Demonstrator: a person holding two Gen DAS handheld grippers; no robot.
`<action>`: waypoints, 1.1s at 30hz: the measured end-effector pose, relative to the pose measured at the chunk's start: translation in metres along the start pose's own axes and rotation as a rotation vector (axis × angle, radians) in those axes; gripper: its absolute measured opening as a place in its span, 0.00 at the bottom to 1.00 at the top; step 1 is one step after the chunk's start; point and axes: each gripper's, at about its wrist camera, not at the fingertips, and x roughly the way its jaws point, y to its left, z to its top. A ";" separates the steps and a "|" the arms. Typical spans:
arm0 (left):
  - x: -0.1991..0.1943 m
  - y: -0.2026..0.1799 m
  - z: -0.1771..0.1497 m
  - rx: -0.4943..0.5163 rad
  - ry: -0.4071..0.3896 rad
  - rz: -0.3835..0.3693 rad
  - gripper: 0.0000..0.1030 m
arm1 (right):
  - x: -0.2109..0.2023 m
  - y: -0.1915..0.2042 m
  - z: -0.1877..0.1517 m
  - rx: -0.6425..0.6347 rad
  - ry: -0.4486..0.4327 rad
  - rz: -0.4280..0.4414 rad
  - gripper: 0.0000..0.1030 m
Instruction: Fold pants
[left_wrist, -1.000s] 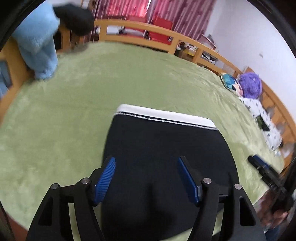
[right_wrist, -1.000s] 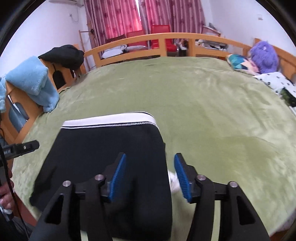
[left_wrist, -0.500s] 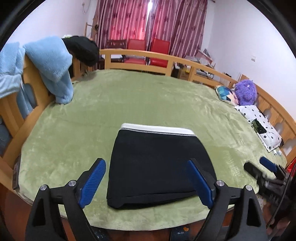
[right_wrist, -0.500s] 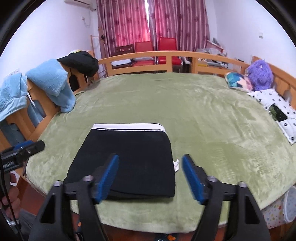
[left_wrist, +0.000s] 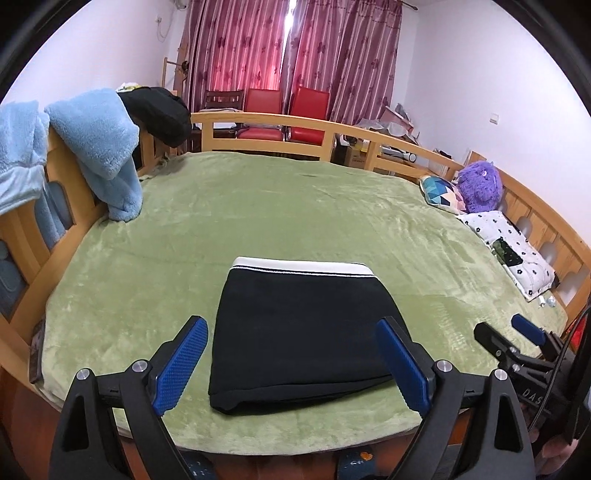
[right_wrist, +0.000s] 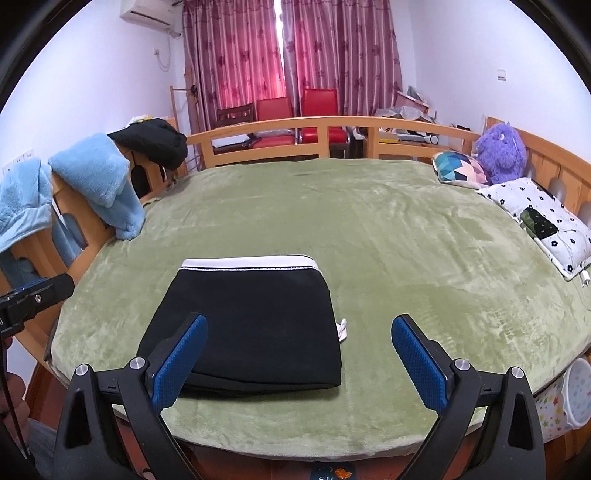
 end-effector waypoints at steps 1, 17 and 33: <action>0.000 -0.002 0.000 0.000 0.001 0.003 0.90 | 0.000 0.000 0.000 0.003 -0.001 -0.003 0.96; -0.002 -0.007 -0.003 -0.001 0.005 0.006 0.90 | 0.000 -0.006 0.003 0.027 -0.005 0.001 0.96; -0.007 -0.015 -0.008 0.009 0.004 -0.001 0.90 | 0.001 -0.008 0.001 0.044 0.001 0.002 0.96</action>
